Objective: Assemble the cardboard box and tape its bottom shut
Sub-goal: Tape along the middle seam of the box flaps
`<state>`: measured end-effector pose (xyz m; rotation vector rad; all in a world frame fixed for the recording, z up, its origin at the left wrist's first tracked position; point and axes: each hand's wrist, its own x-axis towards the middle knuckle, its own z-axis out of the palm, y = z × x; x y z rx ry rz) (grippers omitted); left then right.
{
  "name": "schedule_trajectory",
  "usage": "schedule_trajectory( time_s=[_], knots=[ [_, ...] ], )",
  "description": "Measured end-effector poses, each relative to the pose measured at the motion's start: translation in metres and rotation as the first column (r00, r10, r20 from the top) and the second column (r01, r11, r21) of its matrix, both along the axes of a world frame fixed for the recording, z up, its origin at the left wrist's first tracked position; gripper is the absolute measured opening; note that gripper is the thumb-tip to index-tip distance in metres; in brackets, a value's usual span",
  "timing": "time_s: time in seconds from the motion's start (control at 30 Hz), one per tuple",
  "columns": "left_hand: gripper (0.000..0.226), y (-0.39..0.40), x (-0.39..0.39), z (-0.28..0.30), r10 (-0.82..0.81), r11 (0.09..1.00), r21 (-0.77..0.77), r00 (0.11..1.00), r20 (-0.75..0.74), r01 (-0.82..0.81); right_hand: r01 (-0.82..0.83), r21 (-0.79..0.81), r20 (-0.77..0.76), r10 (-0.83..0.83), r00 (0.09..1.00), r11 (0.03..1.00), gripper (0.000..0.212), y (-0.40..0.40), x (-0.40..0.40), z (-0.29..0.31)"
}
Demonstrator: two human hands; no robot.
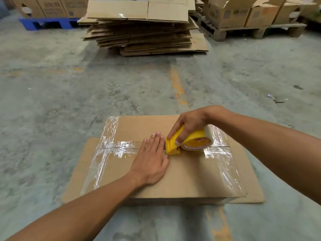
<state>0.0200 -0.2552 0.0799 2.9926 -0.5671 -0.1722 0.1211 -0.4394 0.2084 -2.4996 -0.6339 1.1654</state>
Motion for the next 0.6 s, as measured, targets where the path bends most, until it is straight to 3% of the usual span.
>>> schedule_trajectory(
  time_s=[0.13,0.23,0.4,0.6],
  knots=[
    [0.073,0.003,0.002,-0.003,0.005,1.000,-0.020,1.000,0.031,-0.004,0.046,0.094,-0.045,-0.042,0.998,0.995,0.042,-0.016,-0.005,-0.005],
    [0.072,0.002,0.000,-0.002,0.000,1.000,-0.031,1.000,0.015,0.000,0.065,0.015,0.017,-0.065,0.998,0.998,0.039,-0.073,-0.007,0.002],
    [0.072,0.002,0.001,-0.005,0.000,1.000,-0.004,1.000,0.011,0.001,0.259,-0.081,0.055,-0.255,0.965,0.963,0.034,-0.207,-0.032,0.018],
    [0.078,-0.012,0.002,0.006,0.064,0.997,0.041,0.996,-0.054,-0.062,0.257,-0.106,0.112,-0.245,0.963,0.961,0.035,-0.236,-0.038,0.004]
  ],
)
